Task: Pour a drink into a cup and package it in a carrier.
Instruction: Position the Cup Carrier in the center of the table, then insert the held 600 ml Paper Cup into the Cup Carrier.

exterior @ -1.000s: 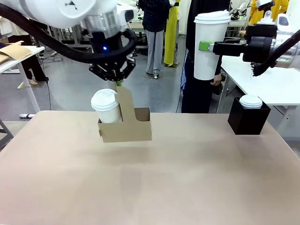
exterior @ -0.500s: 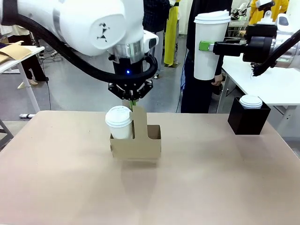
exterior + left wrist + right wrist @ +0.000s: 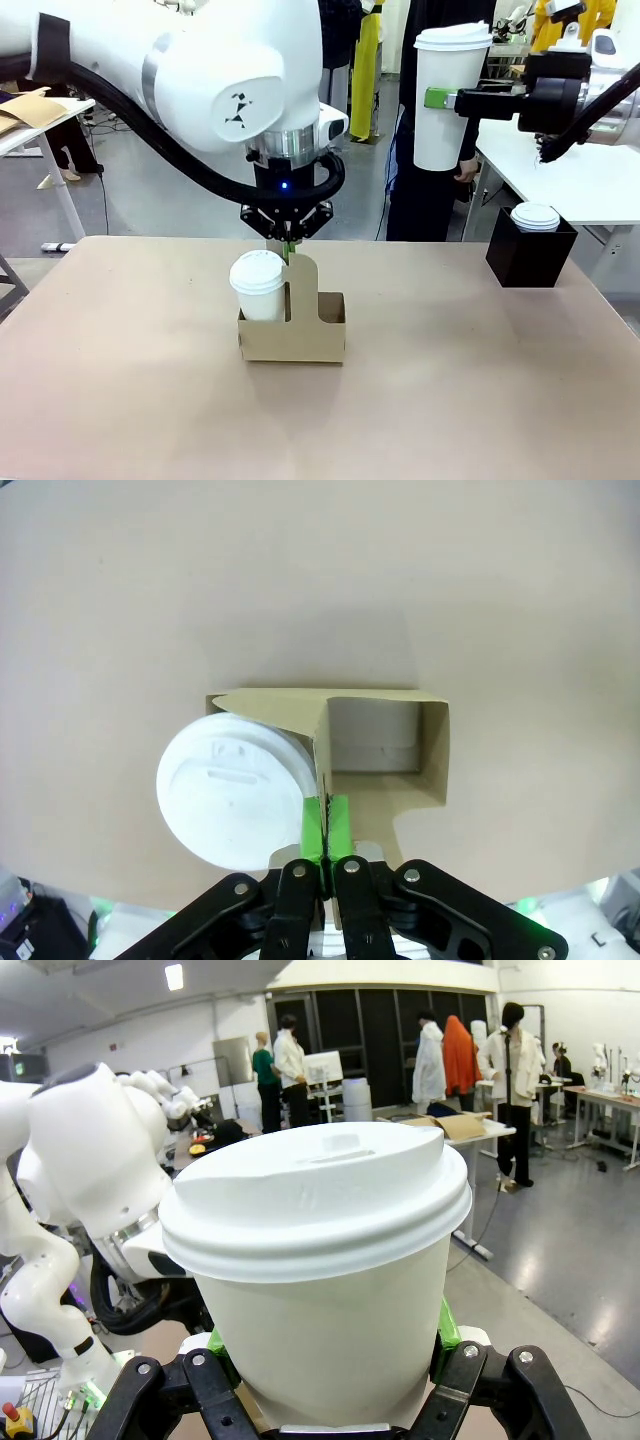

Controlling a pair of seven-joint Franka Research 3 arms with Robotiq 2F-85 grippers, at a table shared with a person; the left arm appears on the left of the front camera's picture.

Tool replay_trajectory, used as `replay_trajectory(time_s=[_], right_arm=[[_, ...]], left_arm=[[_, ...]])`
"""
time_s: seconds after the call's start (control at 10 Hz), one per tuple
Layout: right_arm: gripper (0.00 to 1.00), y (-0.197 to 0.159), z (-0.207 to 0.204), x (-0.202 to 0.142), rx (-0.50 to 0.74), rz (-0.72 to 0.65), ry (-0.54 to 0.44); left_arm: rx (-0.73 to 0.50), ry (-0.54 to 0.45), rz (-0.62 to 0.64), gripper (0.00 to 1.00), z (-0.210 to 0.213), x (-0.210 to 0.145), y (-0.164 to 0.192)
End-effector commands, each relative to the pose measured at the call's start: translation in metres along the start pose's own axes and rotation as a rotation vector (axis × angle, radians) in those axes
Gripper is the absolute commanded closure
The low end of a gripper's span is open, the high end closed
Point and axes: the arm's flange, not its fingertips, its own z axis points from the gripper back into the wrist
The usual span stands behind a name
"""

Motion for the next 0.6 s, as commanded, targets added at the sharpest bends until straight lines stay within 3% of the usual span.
replay_trajectory(time_s=[0.0, 0.5], right_arm=[[0.19, 0.002, -0.001, 0.002, 0.006, 0.005, -0.007], [0.19, 0.002, -0.001, 0.002, 0.006, 0.005, -0.007]], left_arm=[[0.022, -0.033, 0.019, 0.98, -0.013, -0.005, -0.005], [-0.001, -0.007, -0.004, 0.98, -0.003, -0.001, -0.003]])
